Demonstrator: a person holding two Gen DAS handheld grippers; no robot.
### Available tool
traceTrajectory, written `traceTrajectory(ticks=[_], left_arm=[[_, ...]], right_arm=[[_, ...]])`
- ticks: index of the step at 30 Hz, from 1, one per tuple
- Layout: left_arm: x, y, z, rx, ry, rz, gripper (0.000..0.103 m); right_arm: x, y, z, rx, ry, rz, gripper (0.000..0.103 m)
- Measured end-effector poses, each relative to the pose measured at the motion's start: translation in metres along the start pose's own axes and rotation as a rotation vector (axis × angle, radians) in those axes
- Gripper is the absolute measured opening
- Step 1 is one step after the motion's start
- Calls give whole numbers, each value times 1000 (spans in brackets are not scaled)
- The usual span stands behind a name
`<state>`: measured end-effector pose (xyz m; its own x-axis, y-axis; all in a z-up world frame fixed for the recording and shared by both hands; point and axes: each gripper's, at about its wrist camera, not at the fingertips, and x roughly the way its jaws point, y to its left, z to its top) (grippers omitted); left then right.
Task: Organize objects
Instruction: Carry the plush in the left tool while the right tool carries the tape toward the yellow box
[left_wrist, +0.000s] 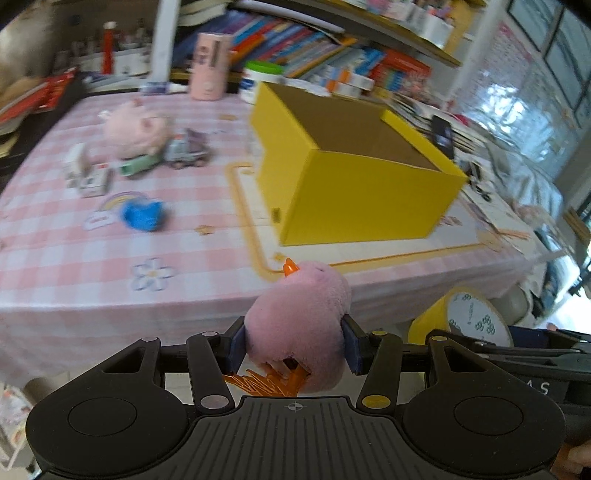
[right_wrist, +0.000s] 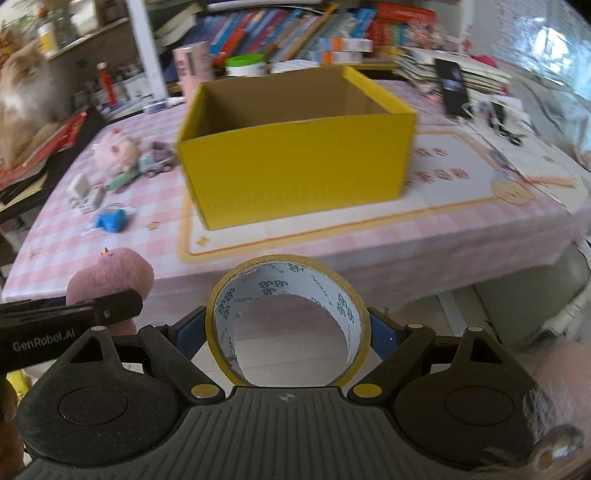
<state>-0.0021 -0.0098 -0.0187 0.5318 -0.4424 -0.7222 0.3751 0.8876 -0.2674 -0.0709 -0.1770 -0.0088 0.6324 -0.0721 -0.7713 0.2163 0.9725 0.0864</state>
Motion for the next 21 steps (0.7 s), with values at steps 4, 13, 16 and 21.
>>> traceTrajectory(ticks=[4, 13, 16, 21], left_arm=[[10, -22, 6, 64, 9, -43, 50], [21, -47, 22, 152, -15, -77, 50], [21, -52, 28, 171, -37, -82, 50], [23, -57, 38, 187, -62, -82, 50]], right_arm=[[-5, -23, -1, 56, -10, -48, 87], [-5, -52, 6, 129, -24, -87, 87], [-4, -57, 12, 135, -37, -87, 87], [1, -61, 25, 135, -47, -79, 87]])
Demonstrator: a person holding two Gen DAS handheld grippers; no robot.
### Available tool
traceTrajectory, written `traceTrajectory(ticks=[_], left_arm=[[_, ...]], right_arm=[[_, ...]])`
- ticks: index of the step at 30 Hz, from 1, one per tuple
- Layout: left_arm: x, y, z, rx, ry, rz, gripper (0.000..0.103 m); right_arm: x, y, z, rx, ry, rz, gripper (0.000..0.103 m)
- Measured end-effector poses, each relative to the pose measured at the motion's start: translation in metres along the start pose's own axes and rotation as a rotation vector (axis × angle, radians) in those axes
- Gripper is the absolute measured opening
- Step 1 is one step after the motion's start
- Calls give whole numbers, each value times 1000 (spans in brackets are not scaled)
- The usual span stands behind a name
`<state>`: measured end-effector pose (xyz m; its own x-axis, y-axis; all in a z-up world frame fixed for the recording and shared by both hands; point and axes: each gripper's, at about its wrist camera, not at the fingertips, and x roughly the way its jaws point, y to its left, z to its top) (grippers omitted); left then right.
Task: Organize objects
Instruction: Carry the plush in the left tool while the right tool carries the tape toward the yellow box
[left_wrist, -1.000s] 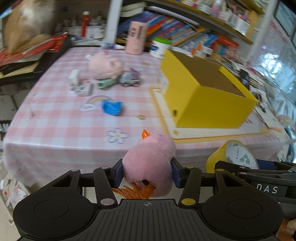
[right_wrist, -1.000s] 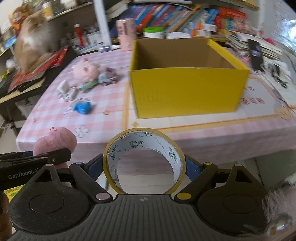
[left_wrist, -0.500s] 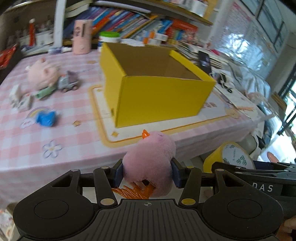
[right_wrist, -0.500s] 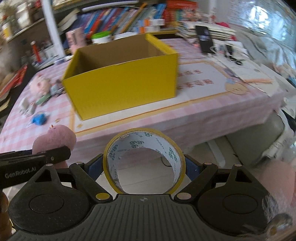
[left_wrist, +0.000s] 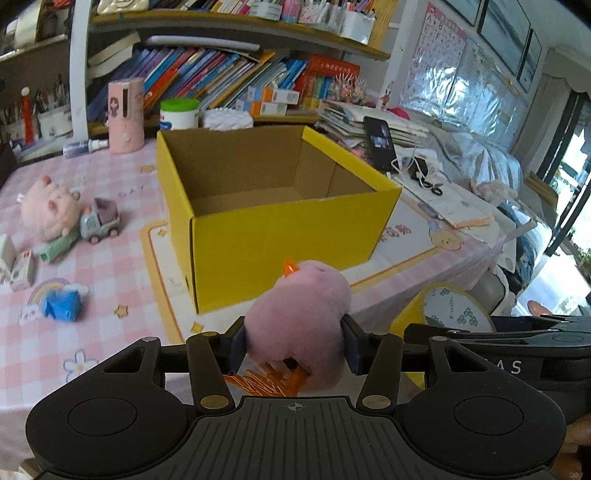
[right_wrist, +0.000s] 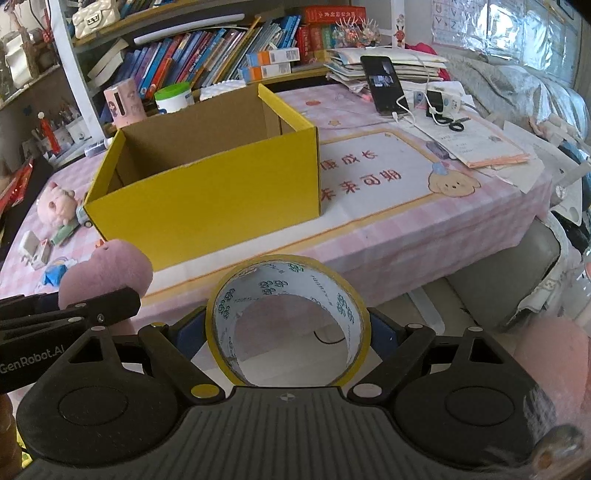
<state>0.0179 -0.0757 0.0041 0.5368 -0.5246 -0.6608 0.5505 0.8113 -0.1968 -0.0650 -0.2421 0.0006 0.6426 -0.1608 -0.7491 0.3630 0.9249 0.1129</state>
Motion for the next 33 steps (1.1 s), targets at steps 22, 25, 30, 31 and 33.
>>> traceTrajectory(ticks=[22, 25, 30, 31, 33], left_arm=[[11, -9, 22, -10, -33, 18, 50], [10, -11, 26, -8, -43, 15, 50], [7, -15, 35, -10, -71, 6, 50], [7, -15, 37, -13, -77, 3, 50], [6, -16, 42, -23, -92, -4, 50]], right_arm=[[18, -13, 32, -8, -10, 40, 87], [17, -14, 37, -7, -18, 51, 87], [12, -19, 47, 11, -39, 67, 87], [10, -20, 50, 11, -46, 68, 87], [7, -21, 55, 5, -62, 70, 87]])
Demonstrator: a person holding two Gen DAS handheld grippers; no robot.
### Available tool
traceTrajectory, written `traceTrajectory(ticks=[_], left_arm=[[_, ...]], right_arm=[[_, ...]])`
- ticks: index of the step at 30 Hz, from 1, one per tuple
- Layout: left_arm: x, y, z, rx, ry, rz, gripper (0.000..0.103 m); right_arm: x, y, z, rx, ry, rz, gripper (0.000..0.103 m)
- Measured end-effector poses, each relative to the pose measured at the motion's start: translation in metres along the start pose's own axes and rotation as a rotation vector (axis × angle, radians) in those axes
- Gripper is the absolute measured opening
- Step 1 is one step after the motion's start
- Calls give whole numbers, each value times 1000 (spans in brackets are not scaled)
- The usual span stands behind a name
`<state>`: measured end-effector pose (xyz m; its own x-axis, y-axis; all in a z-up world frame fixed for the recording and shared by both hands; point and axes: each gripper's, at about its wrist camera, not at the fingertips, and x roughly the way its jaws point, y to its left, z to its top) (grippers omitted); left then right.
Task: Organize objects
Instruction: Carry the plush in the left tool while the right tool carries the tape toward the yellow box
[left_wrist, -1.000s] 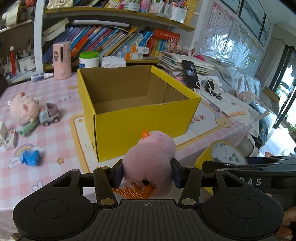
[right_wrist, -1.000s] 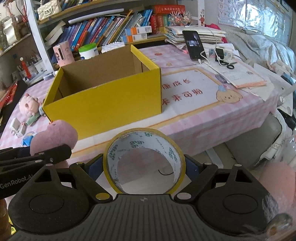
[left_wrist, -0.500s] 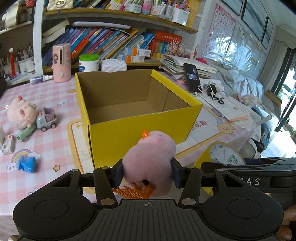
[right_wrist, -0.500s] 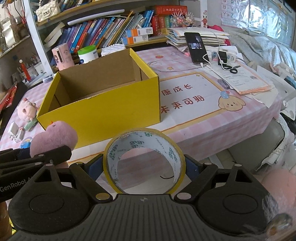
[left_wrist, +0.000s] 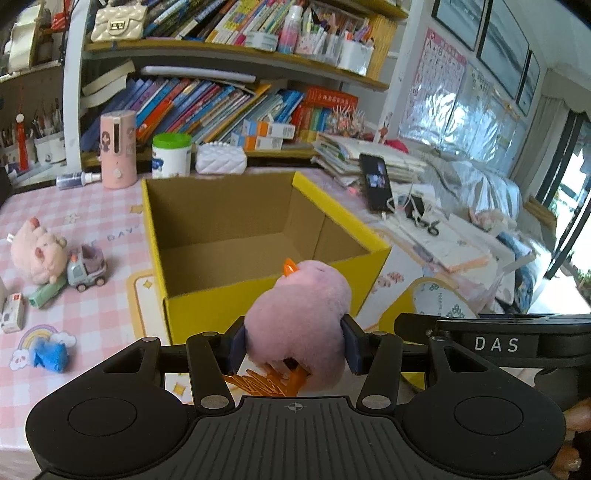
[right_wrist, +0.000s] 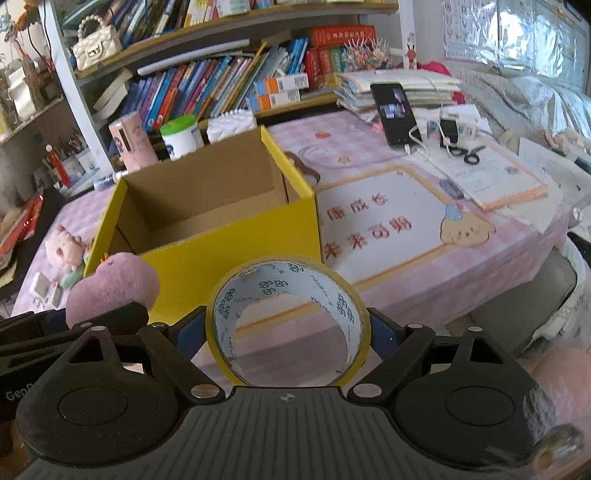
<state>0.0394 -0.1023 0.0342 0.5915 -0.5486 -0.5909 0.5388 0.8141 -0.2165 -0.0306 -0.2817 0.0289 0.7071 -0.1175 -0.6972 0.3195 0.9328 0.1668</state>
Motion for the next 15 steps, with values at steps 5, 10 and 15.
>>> traceTrajectory(ticks=[5, 10, 15], left_arm=[[-4, 1, 19, -27, -56, 4, 50], [-1, 5, 38, -56, -105, 44, 50], [14, 12, 52, -92, -114, 108, 50]], right_arm=[[-6, 0, 21, -29, -41, 13, 87], [-7, 7, 50, -88, -88, 45, 87], [6, 13, 76, -153, -111, 93, 87]])
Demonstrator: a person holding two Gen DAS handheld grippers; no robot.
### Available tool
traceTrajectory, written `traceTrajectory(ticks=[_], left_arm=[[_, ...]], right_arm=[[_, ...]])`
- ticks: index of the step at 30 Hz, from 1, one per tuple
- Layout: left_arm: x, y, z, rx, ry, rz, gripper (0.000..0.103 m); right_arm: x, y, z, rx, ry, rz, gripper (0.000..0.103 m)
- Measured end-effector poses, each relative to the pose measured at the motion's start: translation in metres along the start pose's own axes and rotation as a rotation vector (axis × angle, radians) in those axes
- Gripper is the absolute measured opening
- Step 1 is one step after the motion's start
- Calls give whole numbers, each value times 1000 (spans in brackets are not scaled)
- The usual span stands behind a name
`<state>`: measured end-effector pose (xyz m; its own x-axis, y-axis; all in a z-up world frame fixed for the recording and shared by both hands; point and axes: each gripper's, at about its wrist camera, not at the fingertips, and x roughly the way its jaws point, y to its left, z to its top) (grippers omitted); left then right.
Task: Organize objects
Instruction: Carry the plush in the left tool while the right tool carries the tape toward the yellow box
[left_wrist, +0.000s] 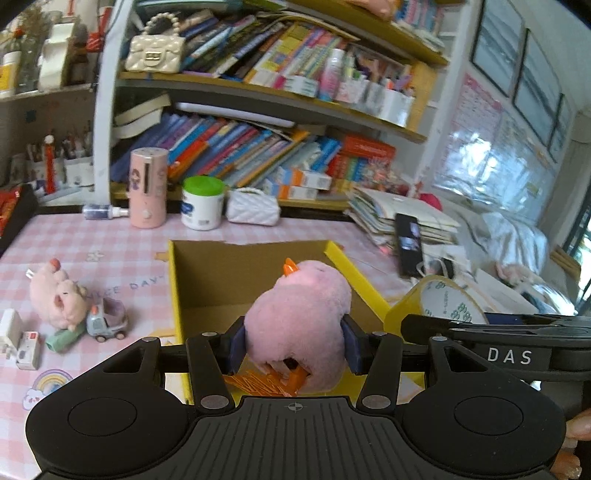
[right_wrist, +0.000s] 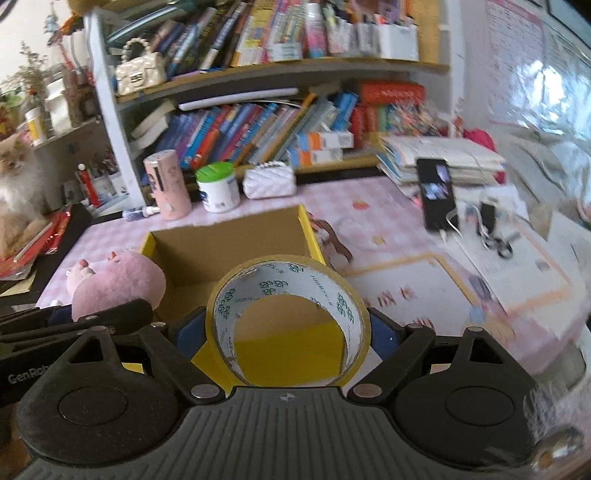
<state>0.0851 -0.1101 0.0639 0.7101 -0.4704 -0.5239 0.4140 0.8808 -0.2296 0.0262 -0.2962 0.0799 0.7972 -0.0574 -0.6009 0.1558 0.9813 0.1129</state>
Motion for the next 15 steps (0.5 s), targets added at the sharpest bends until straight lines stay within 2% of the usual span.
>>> traceTrajectory(ticks=[6, 15], left_arm=[[37, 6, 14, -7, 46, 86, 50], [106, 23, 23, -75, 182, 235, 50]], right_arm=[[37, -1, 23, -68, 4, 59, 87], [118, 2, 57, -204, 75, 121, 87]])
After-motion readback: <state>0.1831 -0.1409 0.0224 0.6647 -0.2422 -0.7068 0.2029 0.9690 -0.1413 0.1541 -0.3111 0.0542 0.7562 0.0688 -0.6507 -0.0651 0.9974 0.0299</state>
